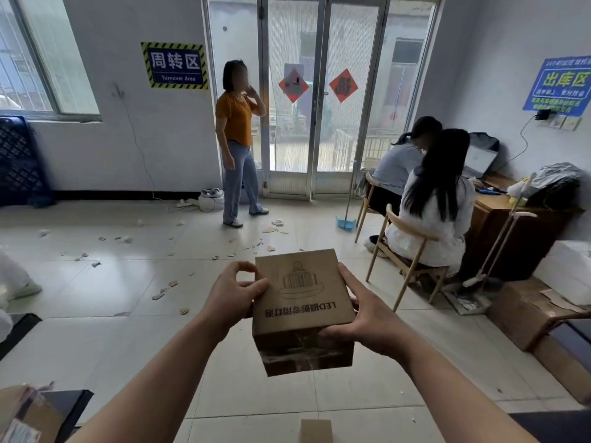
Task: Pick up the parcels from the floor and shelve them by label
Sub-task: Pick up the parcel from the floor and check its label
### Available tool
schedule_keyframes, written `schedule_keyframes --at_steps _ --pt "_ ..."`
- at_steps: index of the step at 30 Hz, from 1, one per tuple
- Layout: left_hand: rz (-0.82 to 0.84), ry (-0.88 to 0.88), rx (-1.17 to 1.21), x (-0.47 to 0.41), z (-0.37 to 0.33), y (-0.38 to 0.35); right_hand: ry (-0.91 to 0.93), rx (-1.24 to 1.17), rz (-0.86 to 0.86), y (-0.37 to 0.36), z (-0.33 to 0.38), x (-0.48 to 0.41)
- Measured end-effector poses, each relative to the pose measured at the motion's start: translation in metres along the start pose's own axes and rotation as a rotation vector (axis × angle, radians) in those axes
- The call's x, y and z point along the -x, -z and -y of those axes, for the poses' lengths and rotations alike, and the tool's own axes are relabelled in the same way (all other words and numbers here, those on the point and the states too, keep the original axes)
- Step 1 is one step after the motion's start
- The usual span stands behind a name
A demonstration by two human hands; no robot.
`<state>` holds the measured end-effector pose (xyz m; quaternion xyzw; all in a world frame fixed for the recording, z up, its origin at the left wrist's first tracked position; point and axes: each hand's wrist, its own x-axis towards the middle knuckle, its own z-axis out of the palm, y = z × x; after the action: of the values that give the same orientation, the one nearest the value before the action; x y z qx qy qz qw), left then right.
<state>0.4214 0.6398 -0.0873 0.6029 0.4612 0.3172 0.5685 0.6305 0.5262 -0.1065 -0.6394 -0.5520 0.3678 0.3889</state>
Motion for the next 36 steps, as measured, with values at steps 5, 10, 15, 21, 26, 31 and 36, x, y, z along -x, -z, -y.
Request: schedule_keyframes --at_steps 5,10,15,21,26,31,36 --pt "0.172 -0.038 0.008 0.003 0.006 0.003 0.013 -0.074 -0.079 0.004 0.002 -0.001" --pt "0.274 -0.029 0.106 0.008 0.008 0.002 -0.028 -0.164 -0.207 0.006 0.006 -0.006" --pt "0.136 -0.033 0.06 0.008 0.01 -0.006 -0.1 -0.18 -0.311 0.008 0.006 -0.012" --pt "-0.04 0.001 0.058 -0.002 0.02 -0.006 -0.034 -0.122 -0.242 0.003 0.009 -0.01" --pt "-0.061 -0.009 -0.011 0.0 0.021 -0.009 -0.051 -0.151 -0.203 -0.004 0.015 -0.009" --pt "-0.01 -0.021 -0.003 0.003 0.018 -0.006 -0.029 -0.117 -0.187 -0.004 0.017 -0.009" --pt "-0.059 -0.054 -0.07 0.002 0.012 -0.005 -0.057 -0.192 -0.15 -0.003 0.021 -0.005"
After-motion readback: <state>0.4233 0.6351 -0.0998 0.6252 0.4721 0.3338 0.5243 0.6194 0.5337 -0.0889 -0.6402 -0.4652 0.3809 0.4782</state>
